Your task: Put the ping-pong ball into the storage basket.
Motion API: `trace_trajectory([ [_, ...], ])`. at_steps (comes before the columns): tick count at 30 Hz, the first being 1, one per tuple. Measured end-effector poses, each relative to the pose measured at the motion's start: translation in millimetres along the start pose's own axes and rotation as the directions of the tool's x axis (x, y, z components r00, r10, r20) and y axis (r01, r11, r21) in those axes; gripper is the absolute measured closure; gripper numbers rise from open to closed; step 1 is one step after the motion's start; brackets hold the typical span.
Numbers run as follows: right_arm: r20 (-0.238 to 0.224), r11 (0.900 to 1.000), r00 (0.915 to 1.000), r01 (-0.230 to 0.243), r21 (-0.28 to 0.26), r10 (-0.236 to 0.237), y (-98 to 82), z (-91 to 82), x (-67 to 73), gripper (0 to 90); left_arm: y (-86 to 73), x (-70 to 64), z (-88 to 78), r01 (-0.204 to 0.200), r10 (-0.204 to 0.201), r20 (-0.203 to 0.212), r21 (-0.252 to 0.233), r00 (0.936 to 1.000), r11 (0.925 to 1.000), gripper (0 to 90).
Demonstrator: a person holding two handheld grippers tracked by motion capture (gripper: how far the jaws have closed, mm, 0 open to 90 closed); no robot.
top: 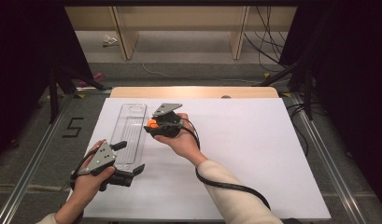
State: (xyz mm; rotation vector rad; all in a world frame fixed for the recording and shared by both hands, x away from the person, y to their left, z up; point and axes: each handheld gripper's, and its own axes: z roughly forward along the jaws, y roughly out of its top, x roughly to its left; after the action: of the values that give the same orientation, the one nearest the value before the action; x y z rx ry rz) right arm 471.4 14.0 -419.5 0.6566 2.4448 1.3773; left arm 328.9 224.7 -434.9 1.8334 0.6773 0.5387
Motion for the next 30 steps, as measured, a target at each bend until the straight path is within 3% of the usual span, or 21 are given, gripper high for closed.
trace_trajectory([
  [30,-0.018,1.000,0.9997,0.016,0.024,-0.016,15.6,16.1,2.4,51.4,0.0,0.0,0.0,0.004,-0.004,0.003,-0.002,1.0000,1.0000,0.0],
])
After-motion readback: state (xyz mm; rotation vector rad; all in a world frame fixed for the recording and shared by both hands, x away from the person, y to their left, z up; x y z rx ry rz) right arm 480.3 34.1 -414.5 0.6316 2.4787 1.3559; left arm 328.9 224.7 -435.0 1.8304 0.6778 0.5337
